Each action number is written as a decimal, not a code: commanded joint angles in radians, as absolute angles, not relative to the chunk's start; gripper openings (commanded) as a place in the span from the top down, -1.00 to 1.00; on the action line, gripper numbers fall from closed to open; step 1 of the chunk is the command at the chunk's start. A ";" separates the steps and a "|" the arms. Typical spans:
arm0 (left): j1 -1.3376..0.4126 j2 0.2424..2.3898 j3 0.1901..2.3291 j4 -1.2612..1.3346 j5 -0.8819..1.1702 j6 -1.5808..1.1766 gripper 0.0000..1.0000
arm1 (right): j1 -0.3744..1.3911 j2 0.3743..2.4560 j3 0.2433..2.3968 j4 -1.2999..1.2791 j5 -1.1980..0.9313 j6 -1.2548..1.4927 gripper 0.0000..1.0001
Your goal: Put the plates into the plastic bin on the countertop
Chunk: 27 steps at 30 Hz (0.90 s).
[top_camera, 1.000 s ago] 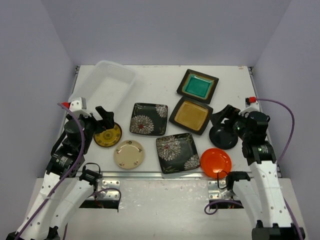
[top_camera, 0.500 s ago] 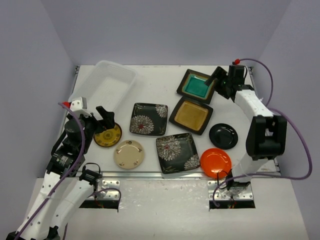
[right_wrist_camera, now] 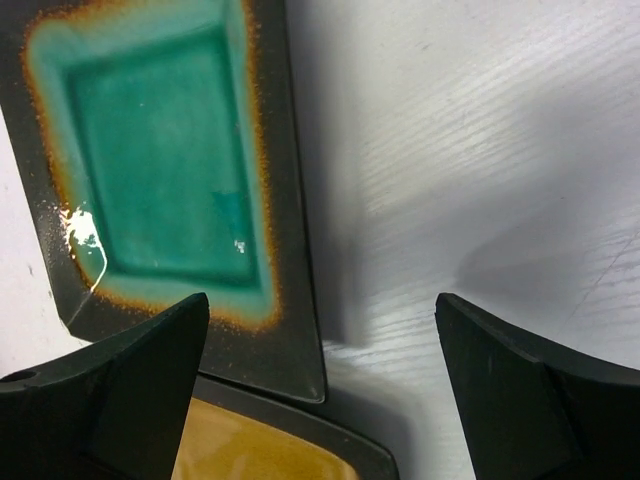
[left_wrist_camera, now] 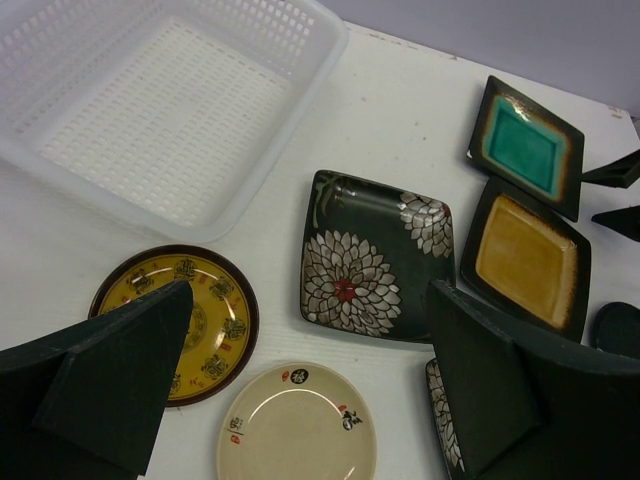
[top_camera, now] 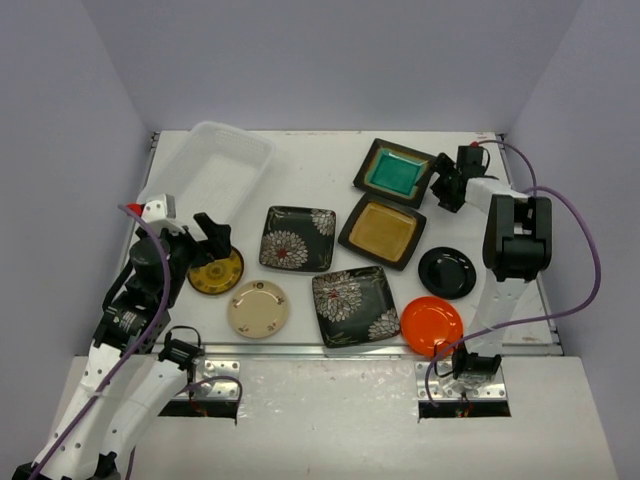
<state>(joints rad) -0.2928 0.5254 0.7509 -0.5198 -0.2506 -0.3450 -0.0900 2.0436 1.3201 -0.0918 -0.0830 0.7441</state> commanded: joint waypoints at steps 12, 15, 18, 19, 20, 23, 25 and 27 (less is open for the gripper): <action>-0.282 0.534 0.741 -0.468 -0.216 -0.330 -1.00 | -0.204 2.316 1.442 0.037 -0.577 0.915 0.16; -0.283 0.534 0.741 -0.469 -0.216 -0.330 -1.00 | -0.202 2.352 1.467 0.047 -0.608 0.935 0.23; -0.282 0.537 0.741 -0.465 -0.209 -0.328 -1.00 | -0.201 2.388 1.499 0.073 -0.677 0.976 0.31; -0.282 0.539 0.741 -0.466 -0.206 -0.327 -1.00 | -0.202 2.393 1.499 0.090 -0.692 0.996 0.54; -0.282 0.541 0.741 -0.466 -0.204 -0.327 -1.00 | -0.203 2.393 1.498 0.104 -0.700 1.015 0.73; -0.282 0.541 0.741 -0.466 -0.203 -0.327 -1.00 | -0.204 2.382 1.480 0.196 -0.724 1.099 1.00; -0.282 0.539 0.739 -0.466 -0.202 -0.327 -1.00 | -0.203 2.363 1.458 0.297 -0.743 1.172 1.00; -0.284 0.540 0.740 -0.465 -0.201 -0.327 -1.00 | -0.204 2.348 1.449 0.374 -0.768 1.264 1.00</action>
<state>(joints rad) -0.2928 0.5369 0.7425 -0.5155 -0.2160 -0.3412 -0.2066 2.3726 1.4743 0.2053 -0.7176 1.0571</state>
